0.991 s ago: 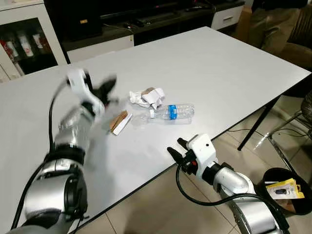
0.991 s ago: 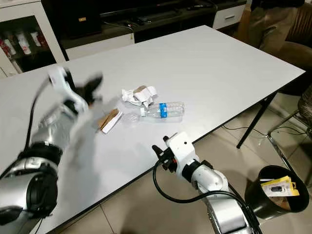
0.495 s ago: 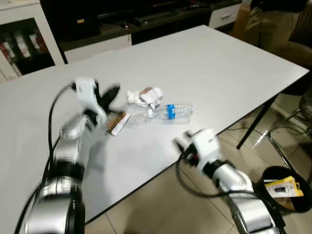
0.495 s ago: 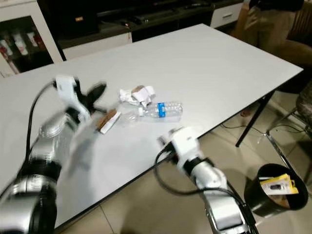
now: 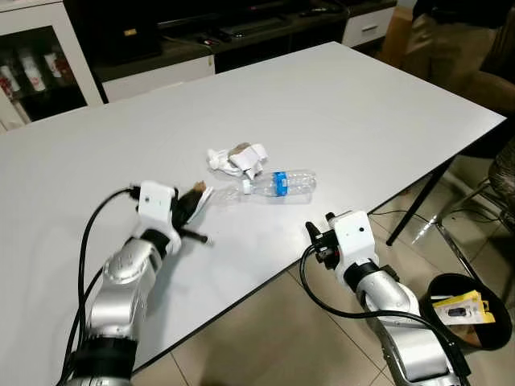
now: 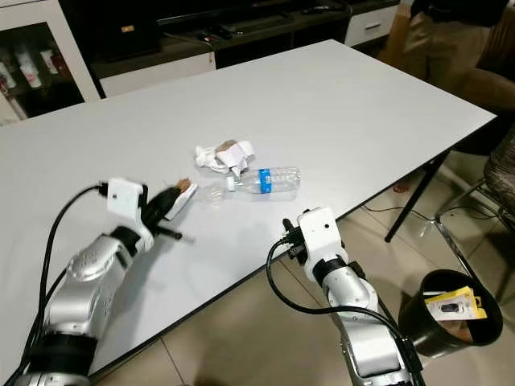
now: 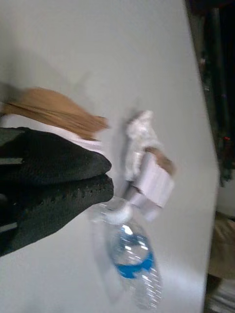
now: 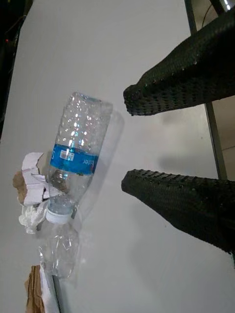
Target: Picking trash to rubbish bin
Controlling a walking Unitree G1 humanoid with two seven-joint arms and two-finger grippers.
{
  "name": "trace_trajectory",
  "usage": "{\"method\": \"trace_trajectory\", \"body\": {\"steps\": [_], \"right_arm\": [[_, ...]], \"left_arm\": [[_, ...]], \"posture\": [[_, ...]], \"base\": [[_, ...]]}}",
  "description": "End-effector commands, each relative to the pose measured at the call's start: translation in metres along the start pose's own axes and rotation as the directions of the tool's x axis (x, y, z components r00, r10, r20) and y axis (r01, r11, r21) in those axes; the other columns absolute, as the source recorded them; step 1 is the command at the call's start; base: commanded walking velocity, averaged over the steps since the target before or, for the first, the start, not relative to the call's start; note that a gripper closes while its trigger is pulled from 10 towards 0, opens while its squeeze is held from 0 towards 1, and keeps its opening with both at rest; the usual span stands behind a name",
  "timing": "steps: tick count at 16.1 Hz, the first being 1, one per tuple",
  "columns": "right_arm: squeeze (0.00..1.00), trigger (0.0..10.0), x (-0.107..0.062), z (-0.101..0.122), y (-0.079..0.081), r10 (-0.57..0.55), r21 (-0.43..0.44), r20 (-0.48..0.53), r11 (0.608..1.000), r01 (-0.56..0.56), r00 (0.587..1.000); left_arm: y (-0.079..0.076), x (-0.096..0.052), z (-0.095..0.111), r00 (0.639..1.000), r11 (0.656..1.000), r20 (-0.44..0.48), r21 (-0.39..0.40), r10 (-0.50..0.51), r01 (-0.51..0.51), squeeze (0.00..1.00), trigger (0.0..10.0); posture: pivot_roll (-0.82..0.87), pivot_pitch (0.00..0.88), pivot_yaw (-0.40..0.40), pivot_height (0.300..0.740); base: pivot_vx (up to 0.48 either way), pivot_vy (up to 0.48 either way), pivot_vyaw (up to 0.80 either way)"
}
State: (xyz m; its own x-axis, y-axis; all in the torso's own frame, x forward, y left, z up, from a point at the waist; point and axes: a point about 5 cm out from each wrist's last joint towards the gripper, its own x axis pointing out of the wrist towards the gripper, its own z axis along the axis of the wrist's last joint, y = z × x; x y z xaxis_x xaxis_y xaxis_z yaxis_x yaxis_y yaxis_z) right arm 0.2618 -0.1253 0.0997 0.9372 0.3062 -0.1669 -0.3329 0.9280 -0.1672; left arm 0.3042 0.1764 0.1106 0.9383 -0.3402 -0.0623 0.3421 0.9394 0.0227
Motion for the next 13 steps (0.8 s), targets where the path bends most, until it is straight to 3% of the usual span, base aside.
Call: {"method": "trace_trajectory", "body": {"steps": [1,8,13], "right_arm": [[0.00,10.0,-0.0014,-0.0028,-0.0032,-0.015,0.003,-0.002,1.000,0.015,1.000],[0.00,10.0,-0.0086,-0.0083,-0.0002,-0.034,0.039,-0.008,0.999,0.034,0.999],[0.00,10.0,-0.0093,-0.0078,0.0010,-0.029,0.024,-0.005,0.999,0.029,1.000]], "left_arm": [[-0.0032,-0.0020,0.0051,1.000,0.999,-0.001,0.043,0.002,-0.002,0.00,10.0],[-0.0087,-0.0070,0.0075,0.999,0.999,-0.038,0.041,-0.002,0.003,0.00,10.0],[-0.0085,-0.0058,0.0102,0.999,0.999,-0.045,0.048,-0.007,0.009,0.00,10.0]], "posture": [[-0.01,0.000,-0.023,0.740],[-0.03,0.000,-0.005,0.740],[-0.03,0.000,0.000,0.740]], "base": [[0.000,0.000,0.00],[0.000,0.356,-0.43],[0.000,0.453,0.00]]}}
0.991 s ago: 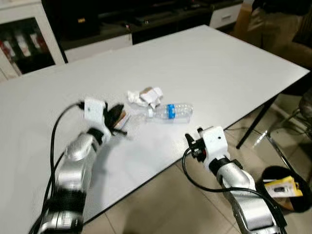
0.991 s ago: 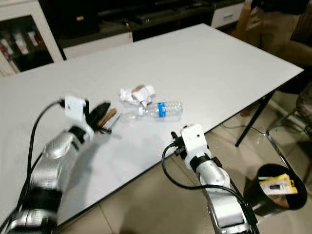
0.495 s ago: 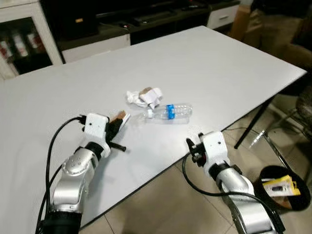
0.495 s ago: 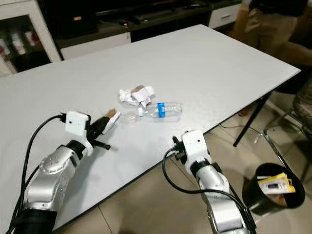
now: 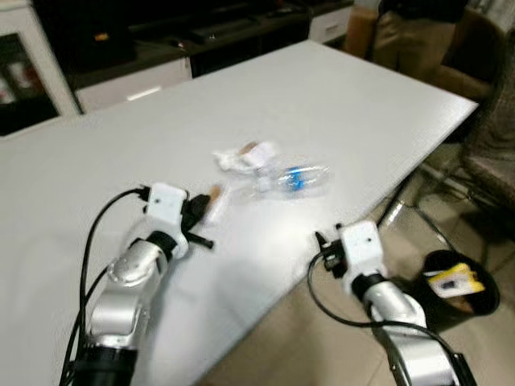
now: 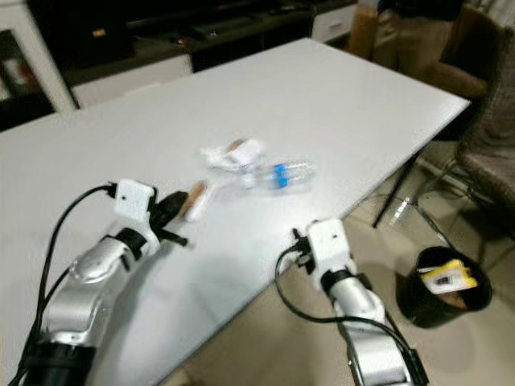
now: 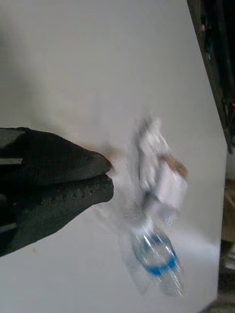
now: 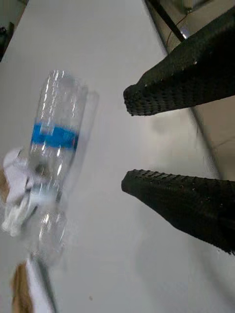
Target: Picking trash to rubbish bin
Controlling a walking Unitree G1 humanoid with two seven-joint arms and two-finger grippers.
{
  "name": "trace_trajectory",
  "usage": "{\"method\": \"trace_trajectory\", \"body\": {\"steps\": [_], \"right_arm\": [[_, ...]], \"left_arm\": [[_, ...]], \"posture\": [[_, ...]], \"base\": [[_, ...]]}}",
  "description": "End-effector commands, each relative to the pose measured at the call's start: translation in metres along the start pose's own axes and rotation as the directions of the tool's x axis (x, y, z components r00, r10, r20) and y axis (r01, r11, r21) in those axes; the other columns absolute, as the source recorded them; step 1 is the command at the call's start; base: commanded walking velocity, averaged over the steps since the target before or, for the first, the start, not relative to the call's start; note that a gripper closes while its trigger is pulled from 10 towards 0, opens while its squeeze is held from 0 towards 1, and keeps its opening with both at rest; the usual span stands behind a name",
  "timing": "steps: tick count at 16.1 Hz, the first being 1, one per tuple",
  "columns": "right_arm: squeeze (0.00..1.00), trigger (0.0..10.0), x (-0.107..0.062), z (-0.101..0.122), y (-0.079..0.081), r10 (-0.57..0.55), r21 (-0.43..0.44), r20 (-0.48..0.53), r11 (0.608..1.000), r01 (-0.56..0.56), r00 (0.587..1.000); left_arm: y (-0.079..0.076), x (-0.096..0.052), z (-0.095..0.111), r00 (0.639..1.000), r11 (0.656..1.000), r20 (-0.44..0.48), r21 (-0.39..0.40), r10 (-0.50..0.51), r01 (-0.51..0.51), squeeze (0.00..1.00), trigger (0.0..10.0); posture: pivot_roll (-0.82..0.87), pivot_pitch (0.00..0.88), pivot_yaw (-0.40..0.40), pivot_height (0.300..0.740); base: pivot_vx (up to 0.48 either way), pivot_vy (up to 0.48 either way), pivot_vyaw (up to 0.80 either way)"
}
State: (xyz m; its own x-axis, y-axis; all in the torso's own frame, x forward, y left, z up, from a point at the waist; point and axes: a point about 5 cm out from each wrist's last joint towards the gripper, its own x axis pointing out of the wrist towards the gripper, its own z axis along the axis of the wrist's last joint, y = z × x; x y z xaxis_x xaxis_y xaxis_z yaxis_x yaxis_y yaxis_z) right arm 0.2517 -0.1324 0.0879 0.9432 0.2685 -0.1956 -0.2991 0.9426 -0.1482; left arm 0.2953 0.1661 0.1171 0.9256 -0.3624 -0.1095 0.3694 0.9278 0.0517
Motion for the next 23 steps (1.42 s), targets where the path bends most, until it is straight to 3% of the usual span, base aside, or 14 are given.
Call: {"method": "trace_trajectory", "body": {"steps": [1,2,4,8,9,19,23], "right_arm": [[0.00,10.0,0.0002,0.0060,0.0027,0.005,-0.001,0.030,1.000,-0.005,1.000],[0.00,10.0,0.0004,0.0059,0.0030,0.005,0.002,0.030,1.000,-0.005,1.000],[0.00,10.0,0.0030,0.0079,0.0029,0.004,0.003,0.035,1.000,-0.005,0.999],[0.00,10.0,0.0039,0.0092,0.0012,-0.013,0.013,0.040,1.000,0.012,0.999],[0.00,10.0,0.0027,0.0081,-0.0004,-0.015,0.012,0.038,1.000,0.015,0.999],[0.00,10.0,0.0012,0.0049,-0.0036,-0.057,0.057,0.034,0.997,0.055,0.998],[0.00,10.0,-0.0002,0.0066,-0.0058,-0.053,0.055,0.035,0.997,0.051,0.998]], "left_arm": [[0.0046,-0.0011,0.0038,1.000,1.000,0.001,0.017,0.021,-0.021,0.00,10.0],[0.0048,-0.0012,0.0038,1.000,1.000,0.000,0.021,0.023,-0.023,0.00,10.0],[0.0033,-0.0004,0.0023,1.000,0.991,-0.024,0.132,0.020,-0.017,0.00,10.0],[0.0050,0.0021,0.0037,0.999,0.998,-0.021,0.048,0.040,-0.038,0.00,10.0],[0.0046,0.0025,0.0043,0.999,0.996,-0.028,0.085,0.035,-0.032,0.00,10.0],[0.0078,0.0009,0.0052,0.999,0.995,-0.043,0.099,0.018,-0.014,0.00,10.0],[0.0082,0.0018,0.0061,0.997,0.997,-0.015,0.029,0.069,-0.069,0.00,10.0]], "posture": [[-0.03,0.000,-0.002,0.740],[-0.03,0.000,-0.002,0.740],[-0.03,0.000,0.001,0.740],[-0.04,0.000,0.005,0.740],[-0.03,0.000,0.005,0.740],[-0.03,0.000,0.037,0.740],[-0.03,0.000,0.018,0.740]], "base": [[0.000,0.458,0.00],[0.000,0.375,0.00],[0.000,-0.480,0.00],[0.000,-0.240,0.00],[0.000,0.000,0.00],[0.000,0.000,0.00],[0.000,0.000,0.00]]}}
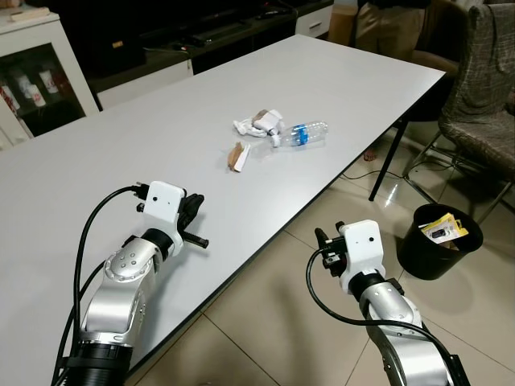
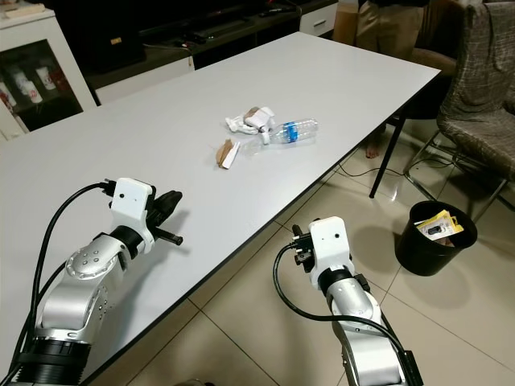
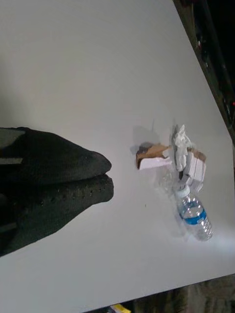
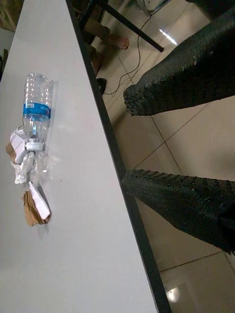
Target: Picking trash to rubbish bin
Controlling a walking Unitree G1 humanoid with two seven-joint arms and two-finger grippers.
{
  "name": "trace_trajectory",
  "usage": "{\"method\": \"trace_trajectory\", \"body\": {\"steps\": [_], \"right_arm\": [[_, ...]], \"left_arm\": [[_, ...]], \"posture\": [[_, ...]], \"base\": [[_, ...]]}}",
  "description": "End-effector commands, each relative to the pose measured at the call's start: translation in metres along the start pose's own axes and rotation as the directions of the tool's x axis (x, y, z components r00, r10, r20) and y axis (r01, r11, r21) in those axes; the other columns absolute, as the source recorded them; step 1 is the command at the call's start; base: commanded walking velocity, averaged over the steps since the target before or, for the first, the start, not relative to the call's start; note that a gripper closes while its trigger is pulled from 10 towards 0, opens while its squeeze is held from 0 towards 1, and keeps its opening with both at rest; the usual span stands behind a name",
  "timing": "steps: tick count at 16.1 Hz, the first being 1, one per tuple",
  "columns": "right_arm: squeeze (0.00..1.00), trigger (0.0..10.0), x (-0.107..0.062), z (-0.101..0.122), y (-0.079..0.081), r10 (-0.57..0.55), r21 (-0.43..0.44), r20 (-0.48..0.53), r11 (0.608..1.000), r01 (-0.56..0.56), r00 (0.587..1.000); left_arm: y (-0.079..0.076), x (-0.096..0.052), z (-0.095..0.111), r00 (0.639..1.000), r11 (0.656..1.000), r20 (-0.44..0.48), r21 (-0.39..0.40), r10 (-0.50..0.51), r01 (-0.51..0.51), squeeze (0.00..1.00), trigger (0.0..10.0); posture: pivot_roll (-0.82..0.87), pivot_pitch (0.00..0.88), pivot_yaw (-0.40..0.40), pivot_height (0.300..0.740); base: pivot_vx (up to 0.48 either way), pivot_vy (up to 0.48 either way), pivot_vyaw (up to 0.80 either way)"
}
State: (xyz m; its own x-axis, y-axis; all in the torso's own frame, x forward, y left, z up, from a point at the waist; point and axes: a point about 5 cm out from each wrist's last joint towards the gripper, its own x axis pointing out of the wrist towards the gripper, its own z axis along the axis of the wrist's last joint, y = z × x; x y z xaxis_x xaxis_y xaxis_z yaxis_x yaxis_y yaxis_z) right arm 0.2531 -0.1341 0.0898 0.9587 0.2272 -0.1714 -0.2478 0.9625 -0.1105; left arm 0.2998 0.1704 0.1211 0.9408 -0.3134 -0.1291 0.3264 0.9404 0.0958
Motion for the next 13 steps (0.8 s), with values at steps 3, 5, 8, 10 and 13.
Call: {"method": "trace_trajectory", "body": {"steps": [3,5,8,10,13], "right_arm": [[0.00,10.0,0.0032,0.0102,-0.0048,0.021,-0.011,0.025,1.000,-0.021,0.999],[0.00,10.0,0.0046,0.0102,-0.0066,0.020,-0.003,0.019,1.000,-0.020,1.000],[0.00,10.0,0.0047,0.0091,-0.0084,0.014,0.005,0.012,1.000,-0.015,1.000],[0.00,10.0,0.0051,0.0084,-0.0081,0.028,-0.027,0.008,0.999,-0.027,1.000],[0.00,10.0,0.0060,0.0100,-0.0078,0.025,-0.023,0.013,0.999,-0.025,1.000]], "left_arm": [[0.0011,-0.0003,0.0003,0.999,0.999,0.010,-0.026,0.040,-0.040,0.00,10.0],[-0.0004,-0.0010,-0.0005,0.999,0.998,0.011,-0.036,0.044,-0.044,0.00,10.0],[-0.0015,-0.0006,0.0000,0.999,0.998,0.015,-0.042,0.049,-0.049,0.00,10.0],[0.0022,0.0022,0.0029,0.997,0.997,0.025,-0.022,0.070,-0.069,0.00,10.0],[0.0048,0.0032,0.0039,0.997,0.997,0.026,-0.019,0.076,-0.076,0.00,10.0]], "posture": [[-0.03,0.000,-0.005,0.740],[-0.03,0.000,-0.009,0.740],[-0.03,0.000,-0.010,0.740],[-0.03,0.000,-0.005,0.740],[-0.04,0.000,-0.002,0.740]], "base": [[0.000,0.000,0.00],[0.127,0.000,0.00],[0.270,0.000,-0.17],[0.298,0.000,-0.21],[0.317,0.000,0.00]]}}
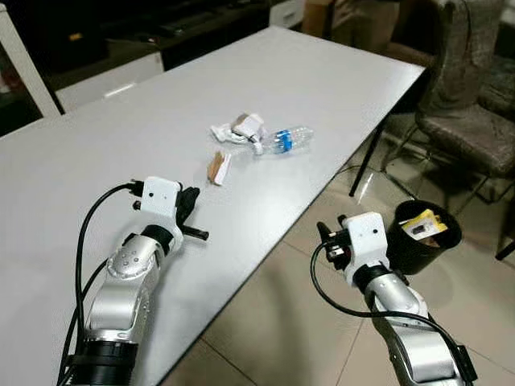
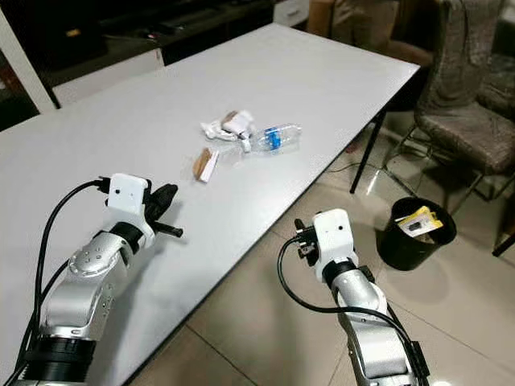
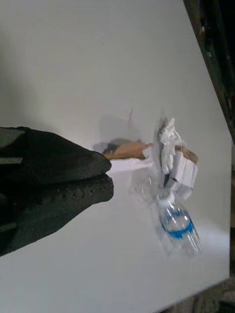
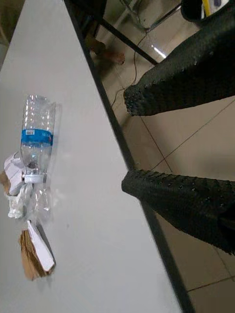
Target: Picking trash to rubbish bin
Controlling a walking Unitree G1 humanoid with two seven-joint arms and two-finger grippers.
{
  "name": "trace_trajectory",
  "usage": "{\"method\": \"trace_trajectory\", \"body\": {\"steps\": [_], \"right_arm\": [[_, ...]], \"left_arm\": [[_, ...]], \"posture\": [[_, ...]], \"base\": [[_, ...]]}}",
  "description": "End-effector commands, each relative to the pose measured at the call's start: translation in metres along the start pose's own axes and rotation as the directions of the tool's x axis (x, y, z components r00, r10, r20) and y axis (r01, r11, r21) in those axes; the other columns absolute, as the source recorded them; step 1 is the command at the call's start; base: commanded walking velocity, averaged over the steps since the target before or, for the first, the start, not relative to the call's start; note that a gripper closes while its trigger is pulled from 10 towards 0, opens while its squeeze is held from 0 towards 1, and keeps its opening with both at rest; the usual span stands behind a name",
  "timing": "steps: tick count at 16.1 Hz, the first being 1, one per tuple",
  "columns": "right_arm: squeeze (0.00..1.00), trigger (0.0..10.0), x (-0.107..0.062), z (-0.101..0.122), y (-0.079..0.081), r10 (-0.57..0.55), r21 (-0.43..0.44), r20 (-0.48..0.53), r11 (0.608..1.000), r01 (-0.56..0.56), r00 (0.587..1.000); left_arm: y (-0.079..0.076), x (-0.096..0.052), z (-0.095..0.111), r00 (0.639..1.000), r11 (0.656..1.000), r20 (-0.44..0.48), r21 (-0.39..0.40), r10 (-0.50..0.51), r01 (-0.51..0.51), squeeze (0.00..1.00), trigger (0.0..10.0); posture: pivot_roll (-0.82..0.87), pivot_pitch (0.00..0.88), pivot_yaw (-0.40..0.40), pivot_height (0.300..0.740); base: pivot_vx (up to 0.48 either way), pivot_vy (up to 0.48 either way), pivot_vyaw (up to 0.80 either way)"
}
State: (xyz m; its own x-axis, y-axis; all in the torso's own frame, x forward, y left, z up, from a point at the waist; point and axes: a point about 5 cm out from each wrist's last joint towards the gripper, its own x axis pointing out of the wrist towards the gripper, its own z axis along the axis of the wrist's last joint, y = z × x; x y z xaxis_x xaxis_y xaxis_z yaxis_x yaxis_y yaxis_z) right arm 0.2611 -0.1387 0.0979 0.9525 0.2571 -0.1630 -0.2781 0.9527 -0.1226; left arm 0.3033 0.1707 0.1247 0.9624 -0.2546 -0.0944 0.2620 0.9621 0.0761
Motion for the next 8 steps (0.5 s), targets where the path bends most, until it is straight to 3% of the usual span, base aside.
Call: {"method": "trace_trajectory", "body": {"steps": [1,8], "right_arm": [[0.00,10.0,-0.0006,0.0009,0.0002,0.002,-0.007,-0.001,1.000,-0.002,1.000],[0.00,10.0,0.0002,0.0012,0.0019,0.015,-0.012,-0.001,1.000,-0.015,1.000]], "left_arm": [[0.0027,0.0007,-0.0001,1.000,1.000,-0.004,0.012,0.012,-0.012,0.00,10.0],[0.0050,0.0007,-0.0011,1.000,1.000,-0.009,0.017,0.013,-0.013,0.00,10.0]], "posture": [[-0.04,0.000,-0.003,0.740],[-0.04,0.000,0.002,0.740]], "base": [[0.319,0.000,0.00],[0.321,0.000,0.00]]}}
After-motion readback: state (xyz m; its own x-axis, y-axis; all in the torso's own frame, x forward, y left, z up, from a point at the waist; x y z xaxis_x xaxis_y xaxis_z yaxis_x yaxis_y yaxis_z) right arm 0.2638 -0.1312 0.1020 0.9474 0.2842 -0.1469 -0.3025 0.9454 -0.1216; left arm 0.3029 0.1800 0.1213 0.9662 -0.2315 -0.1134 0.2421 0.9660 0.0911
